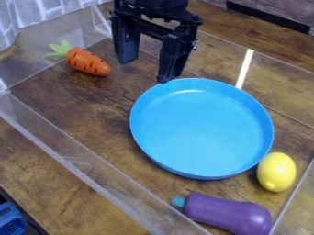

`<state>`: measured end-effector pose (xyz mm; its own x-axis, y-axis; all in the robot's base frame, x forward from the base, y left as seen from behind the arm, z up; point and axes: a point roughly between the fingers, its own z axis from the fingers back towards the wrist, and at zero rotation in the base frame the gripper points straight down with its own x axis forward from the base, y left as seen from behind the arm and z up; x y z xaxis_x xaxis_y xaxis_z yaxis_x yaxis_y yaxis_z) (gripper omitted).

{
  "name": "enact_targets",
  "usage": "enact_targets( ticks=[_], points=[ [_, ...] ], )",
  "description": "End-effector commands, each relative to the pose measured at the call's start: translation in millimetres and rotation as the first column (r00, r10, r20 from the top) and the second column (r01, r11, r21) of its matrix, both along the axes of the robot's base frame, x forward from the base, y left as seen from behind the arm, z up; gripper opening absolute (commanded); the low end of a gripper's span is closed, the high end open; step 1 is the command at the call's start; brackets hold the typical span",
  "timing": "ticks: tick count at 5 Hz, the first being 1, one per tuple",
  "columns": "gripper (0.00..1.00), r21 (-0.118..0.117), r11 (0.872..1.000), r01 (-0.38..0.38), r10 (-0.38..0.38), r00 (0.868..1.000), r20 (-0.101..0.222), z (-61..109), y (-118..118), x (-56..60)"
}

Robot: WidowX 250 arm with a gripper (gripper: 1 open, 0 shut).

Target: Put the carrot on the blue tray

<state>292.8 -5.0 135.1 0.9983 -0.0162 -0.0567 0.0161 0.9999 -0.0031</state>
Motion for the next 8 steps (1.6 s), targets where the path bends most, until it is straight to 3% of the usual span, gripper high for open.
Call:
enact_targets(
  ticks=[1,2,3,4,5,6,7,8],
  points=[
    [1.0,0.001,0.999,0.048,-0.048,0.999,-0.022,-10.0,7,-4.0],
    [1.0,0.006,0.991,0.136,-0.135,0.989,-0.051,-3.0,22,-6.6],
    [1.0,0.012,0.97,0.242,-0.24,0.967,-0.084,5.4,47,-6.6],
    [1.0,0.02,0.936,0.352,-0.348,0.932,-0.101,12.8,69,-6.0],
    [1.0,0.025,0.888,0.459,-0.452,0.882,-0.13,9.3,91,2.3],
    [1.0,0.037,0.863,0.504,-0.495,0.857,-0.142,5.1,100,9.3],
    [1.0,0.042,0.806,0.591,-0.58,0.802,-0.145,0.3,111,15.7],
    [1.0,0.038,0.761,0.648,-0.637,0.757,-0.145,-7.3,124,21.0]
  ],
)
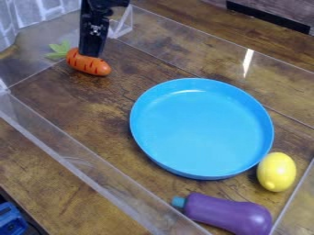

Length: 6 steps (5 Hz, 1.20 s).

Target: Put the carrot on the blue tray

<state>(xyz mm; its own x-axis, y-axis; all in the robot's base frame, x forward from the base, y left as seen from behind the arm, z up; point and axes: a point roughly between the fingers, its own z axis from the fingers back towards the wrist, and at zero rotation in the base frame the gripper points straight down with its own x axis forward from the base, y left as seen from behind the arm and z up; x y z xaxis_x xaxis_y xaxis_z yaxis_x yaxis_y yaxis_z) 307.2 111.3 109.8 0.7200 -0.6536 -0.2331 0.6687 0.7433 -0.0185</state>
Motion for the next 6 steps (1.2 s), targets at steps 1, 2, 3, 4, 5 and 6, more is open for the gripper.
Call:
enact_targets(
  ticks=[1,2,3,4,5,6],
  points=[
    [1.0,0.013,0.999,0.032,-0.033,0.997,0.063,8.9,18,11.3],
    [1.0,0.014,0.998,0.069,-0.069,0.995,0.071,-4.6,21,18.7],
    [1.0,0.027,0.994,0.105,-0.107,0.991,0.077,-16.6,25,27.1],
    [1.0,0.034,0.988,0.147,-0.15,0.985,0.089,-19.9,32,36.2],
    [1.0,0.04,0.979,0.197,-0.2,0.975,0.095,-23.1,38,44.0],
    [1.0,0.046,0.978,0.203,-0.206,0.973,0.101,-32.0,44,42.3]
  ],
)
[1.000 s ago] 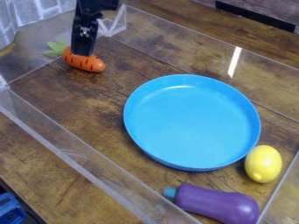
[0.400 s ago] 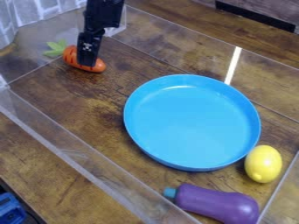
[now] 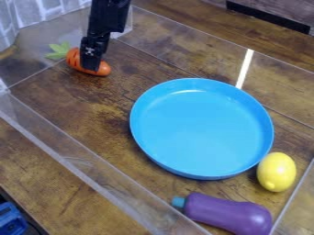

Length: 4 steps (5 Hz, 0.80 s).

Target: Put the carrot on the blue tray

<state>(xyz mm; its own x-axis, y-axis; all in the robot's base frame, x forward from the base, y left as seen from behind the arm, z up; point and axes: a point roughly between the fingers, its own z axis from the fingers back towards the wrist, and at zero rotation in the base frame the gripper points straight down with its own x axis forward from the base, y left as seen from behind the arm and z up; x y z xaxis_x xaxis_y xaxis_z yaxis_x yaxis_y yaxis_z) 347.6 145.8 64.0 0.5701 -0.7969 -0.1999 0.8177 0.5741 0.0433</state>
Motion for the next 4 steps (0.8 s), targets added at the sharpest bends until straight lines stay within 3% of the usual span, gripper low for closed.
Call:
enact_targets(
  ticks=[1,2,4],
  points=[
    [1.0,0.018,1.0,-0.017,0.016,0.999,0.048,6.0,15,0.4],
    [1.0,0.029,1.0,-0.003,0.001,0.998,0.058,-1.6,21,0.2],
    [1.0,0.044,0.99,0.134,-0.137,0.988,0.072,-24.8,19,10.3]
  ],
)
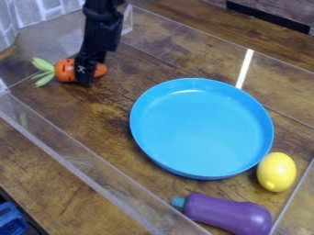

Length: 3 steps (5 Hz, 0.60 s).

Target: Put the carrot on the blue tray

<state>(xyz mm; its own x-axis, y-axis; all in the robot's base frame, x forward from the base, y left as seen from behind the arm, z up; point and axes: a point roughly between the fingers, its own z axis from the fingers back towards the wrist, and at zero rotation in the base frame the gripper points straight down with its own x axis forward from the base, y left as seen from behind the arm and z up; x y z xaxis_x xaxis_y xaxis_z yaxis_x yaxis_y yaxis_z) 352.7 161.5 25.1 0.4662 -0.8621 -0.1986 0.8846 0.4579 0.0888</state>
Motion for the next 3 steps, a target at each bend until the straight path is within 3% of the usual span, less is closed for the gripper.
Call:
enact_targets(
  ticks=[1,2,3],
  points=[
    [1.0,0.018,1.0,-0.005,0.004,0.999,0.045,7.8,14.5,-0.1],
    [1.0,0.018,1.0,-0.015,0.014,0.998,0.054,3.9,22.6,-5.6],
    [0.0,0.022,1.0,0.016,-0.017,0.998,0.057,1.5,19.4,-4.1]
  ],
)
